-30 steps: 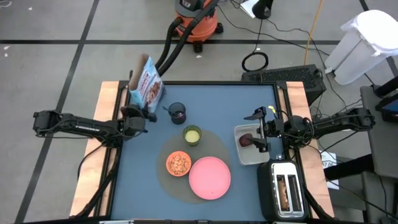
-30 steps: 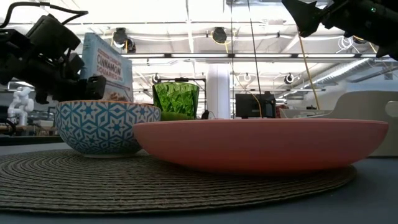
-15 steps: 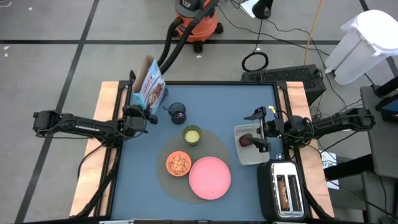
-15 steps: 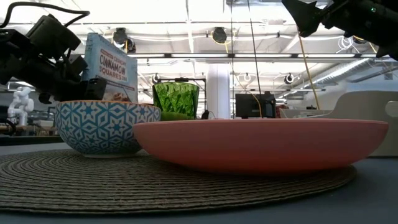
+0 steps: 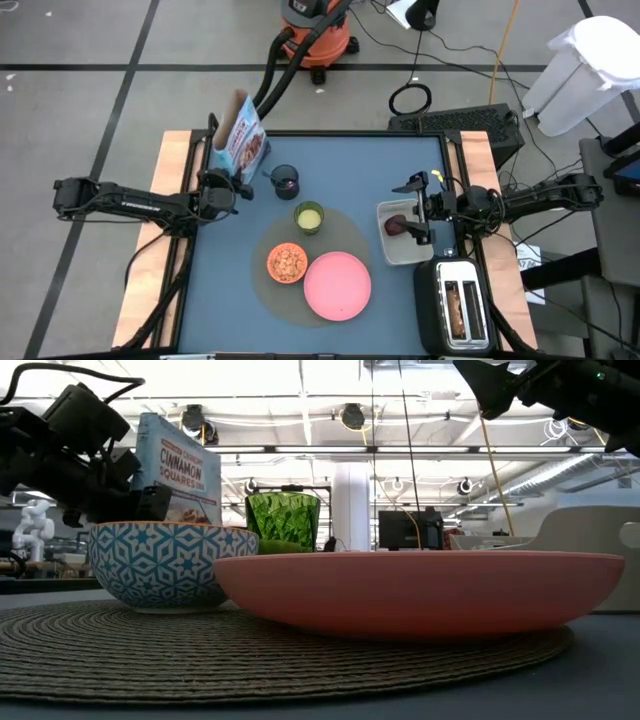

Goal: Arrange a breakfast setting
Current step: Pour the cereal from the cereal box into the red bowl

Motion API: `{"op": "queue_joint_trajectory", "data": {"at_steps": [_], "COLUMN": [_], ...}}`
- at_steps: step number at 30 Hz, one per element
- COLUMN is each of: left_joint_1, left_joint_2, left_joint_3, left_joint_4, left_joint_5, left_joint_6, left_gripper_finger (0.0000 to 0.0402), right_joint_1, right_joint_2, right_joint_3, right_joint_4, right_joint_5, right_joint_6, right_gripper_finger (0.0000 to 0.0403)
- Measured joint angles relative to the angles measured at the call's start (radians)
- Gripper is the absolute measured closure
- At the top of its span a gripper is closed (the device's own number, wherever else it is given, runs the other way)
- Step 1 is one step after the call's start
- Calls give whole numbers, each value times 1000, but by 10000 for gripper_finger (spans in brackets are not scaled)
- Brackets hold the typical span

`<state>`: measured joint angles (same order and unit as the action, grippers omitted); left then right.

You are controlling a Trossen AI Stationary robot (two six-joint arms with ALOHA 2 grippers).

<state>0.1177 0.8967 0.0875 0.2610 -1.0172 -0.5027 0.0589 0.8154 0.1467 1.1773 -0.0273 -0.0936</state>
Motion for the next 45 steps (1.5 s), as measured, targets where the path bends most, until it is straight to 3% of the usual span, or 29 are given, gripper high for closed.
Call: {"op": "queue_joint_trajectory", "data": {"at_steps": [13,20,45], "left_joint_1": [0,0,0], "left_joint_2": [0,0,0], "left_joint_3": [0,0,0], "left_joint_4": [-2,-1,5], "left_joint_5": [5,1,0], "left_joint_6": [-32,-29,-32], "left_gripper_finger": [161,110,94], "right_joint_1": [0,0,0], "right_joint_2": [0,0,0], "right_joint_3": [0,0,0], "right_joint_4": [0,0,0], "right_joint_5": [0,0,0], "right_joint_6": [0,0,3], "right_gripper_finger": [34,34,34]}}
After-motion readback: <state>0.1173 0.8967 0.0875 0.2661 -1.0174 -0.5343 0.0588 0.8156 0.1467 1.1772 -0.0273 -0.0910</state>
